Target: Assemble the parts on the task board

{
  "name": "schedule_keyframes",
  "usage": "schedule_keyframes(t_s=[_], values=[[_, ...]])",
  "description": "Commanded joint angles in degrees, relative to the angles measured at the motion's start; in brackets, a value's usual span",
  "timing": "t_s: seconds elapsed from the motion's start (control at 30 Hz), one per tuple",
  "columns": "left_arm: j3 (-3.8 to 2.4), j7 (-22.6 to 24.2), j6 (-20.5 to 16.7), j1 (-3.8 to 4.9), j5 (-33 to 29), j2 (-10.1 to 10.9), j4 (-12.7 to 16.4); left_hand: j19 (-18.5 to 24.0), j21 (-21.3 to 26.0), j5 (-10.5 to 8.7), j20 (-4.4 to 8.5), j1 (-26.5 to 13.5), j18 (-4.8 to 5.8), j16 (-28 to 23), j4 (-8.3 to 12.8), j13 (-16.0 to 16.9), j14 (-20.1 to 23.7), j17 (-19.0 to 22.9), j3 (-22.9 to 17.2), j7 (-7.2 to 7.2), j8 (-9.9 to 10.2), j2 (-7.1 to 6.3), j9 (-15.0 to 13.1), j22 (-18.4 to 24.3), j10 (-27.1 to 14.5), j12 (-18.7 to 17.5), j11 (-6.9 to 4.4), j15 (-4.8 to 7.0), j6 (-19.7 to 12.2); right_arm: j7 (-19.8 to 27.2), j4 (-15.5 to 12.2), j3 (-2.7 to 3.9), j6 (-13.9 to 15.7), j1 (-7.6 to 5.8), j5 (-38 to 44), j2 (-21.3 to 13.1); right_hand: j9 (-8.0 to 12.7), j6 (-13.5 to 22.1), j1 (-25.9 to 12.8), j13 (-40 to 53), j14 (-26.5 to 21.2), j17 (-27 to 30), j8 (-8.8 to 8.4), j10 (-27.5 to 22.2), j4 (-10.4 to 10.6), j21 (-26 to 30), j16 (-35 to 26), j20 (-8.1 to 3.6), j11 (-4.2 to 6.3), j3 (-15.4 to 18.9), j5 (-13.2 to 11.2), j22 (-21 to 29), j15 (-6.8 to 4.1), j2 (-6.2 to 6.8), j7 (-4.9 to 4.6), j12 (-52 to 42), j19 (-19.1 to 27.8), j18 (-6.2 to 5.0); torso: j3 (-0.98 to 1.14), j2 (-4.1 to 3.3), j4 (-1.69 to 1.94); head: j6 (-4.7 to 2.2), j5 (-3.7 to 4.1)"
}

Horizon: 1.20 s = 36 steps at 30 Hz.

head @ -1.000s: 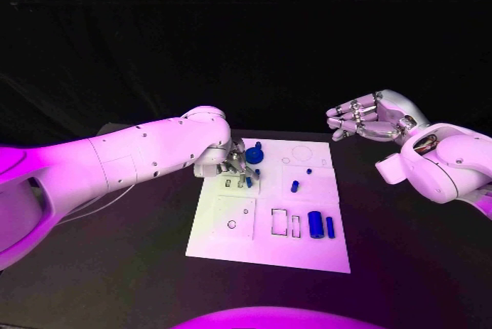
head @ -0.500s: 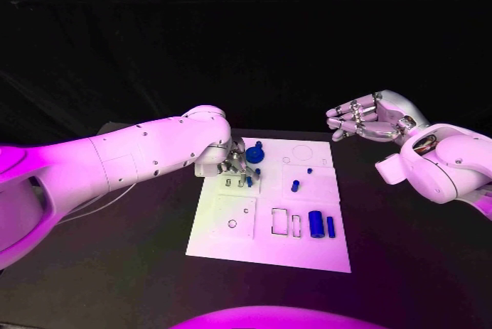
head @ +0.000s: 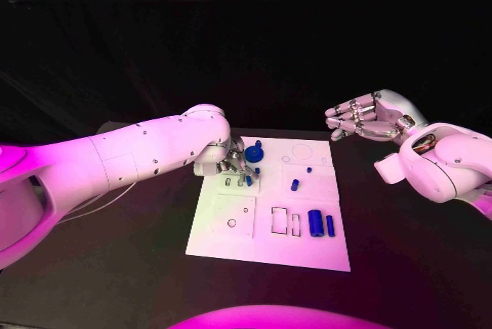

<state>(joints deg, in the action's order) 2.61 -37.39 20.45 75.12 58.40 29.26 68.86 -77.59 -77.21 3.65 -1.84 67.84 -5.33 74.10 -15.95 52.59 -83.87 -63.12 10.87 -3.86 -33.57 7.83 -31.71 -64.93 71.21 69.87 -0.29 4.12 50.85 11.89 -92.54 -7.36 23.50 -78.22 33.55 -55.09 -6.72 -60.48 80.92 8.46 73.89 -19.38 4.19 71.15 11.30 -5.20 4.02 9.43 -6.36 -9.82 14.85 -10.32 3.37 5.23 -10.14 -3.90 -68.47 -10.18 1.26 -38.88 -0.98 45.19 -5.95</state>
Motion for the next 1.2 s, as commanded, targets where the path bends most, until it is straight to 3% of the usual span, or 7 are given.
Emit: schedule_keyframes(t_s=[0.03,0.43,0.7,0.97,1.2], values=[[0.0,0.0,1.35,-0.02,-0.64,-0.18,-0.09,0.2,0.05,0.16,-0.17,0.74,0.26,-0.09,0.07,0.05,-0.83,0.06,-0.48,-0.05,0.29,0.03,-0.14,-0.05,-0.13,-0.06,0.01,-0.22,-0.33,0.04,-0.09,0.02,-0.33,0.02,-0.12,-0.01,0.09,0.38,-0.21,-0.07,-0.37,0.09,-0.18,-0.36,-0.19,0.27,-0.23,0.35,-0.01,-0.04,0.35,0.06,0.16,-0.36,-0.1,0.1,0.18,-0.39,0.0,0.01,0.03,0.11,0.04],[0.0,0.24,0.01,-0.04,-2.47,-0.26,-0.21,0.36,0.12,0.33,-0.12,5.73,0.21,-0.03,2.41,-0.11,-0.78,0.2,-5.46,0.08,1.26,1.08,-1.17,0.02,-0.44,-0.56,-0.13,-0.09,-0.63,-0.05,0.07,0.02,-0.55,0.02,-0.12,0.1,0.09,0.38,-0.23,-0.08,-0.39,0.09,-0.18,-0.38,-0.17,0.28,-0.23,0.36,-0.01,-0.04,0.4,0.1,0.17,-0.36,-0.11,0.1,0.19,-0.39,0.02,0.05,0.01,0.37,-0.06],[0.0,0.29,-0.05,-0.04,-2.98,-0.2,-0.36,0.38,0.11,0.34,-0.02,8.61,0.22,0.01,4.23,-0.15,-0.75,0.27,-9.58,0.22,2.11,0.69,-1.65,-0.09,-0.63,-0.98,-0.29,0.03,-0.73,-0.08,0.11,0.01,-0.7,0.03,-0.13,0.14,0.1,0.39,-0.23,-0.08,-0.4,0.09,-0.18,-0.38,-0.17,0.29,-0.23,0.36,-0.01,-0.05,0.42,0.11,0.17,-0.36,-0.11,0.1,0.19,-0.39,0.03,0.02,0.07,0.46,-0.03],[0.0,0.31,-0.16,-0.04,-3.17,-0.12,-0.42,0.52,0.25,0.44,0.04,10.68,0.18,0.01,5.76,-1.28,-0.69,0.42,-15.98,0.18,3.64,-0.89,-1.92,0.01,-1.74,-2.43,-0.3,0.1,-1.02,-0.15,0.23,-0.02,-0.84,0.07,-0.13,0.22,0.1,0.39,-0.23,-0.08,-0.4,0.09,-0.18,-0.38,-0.17,0.29,-0.23,0.36,-0.01,-0.05,0.42,0.11,0.17,-0.36,-0.11,0.1,0.19,-0.39,-0.01,0.06,0.03,0.52,0.01],[0.0,0.63,-1.14,-0.06,-4.2,0.17,-0.12,0.63,0.34,0.62,0.08,12.19,0.15,0.08,8.46,-2.84,-0.65,0.48,-28.19,-0.18,5.05,-4.88,-2.34,0.01,-2.76,-4.57,-0.14,0.09,-1.07,-0.22,0.42,-0.05,-1.0,0.2,-0.22,0.33,0.1,0.39,-0.26,-0.08,-0.41,0.09,-0.18,-0.39,-0.16,0.3,-0.23,0.37,-0.01,-0.05,0.44,0.14,0.18,-0.35,-0.11,0.09,0.2,-0.39,0.0,0.04,0.05,0.52,-0.02]])
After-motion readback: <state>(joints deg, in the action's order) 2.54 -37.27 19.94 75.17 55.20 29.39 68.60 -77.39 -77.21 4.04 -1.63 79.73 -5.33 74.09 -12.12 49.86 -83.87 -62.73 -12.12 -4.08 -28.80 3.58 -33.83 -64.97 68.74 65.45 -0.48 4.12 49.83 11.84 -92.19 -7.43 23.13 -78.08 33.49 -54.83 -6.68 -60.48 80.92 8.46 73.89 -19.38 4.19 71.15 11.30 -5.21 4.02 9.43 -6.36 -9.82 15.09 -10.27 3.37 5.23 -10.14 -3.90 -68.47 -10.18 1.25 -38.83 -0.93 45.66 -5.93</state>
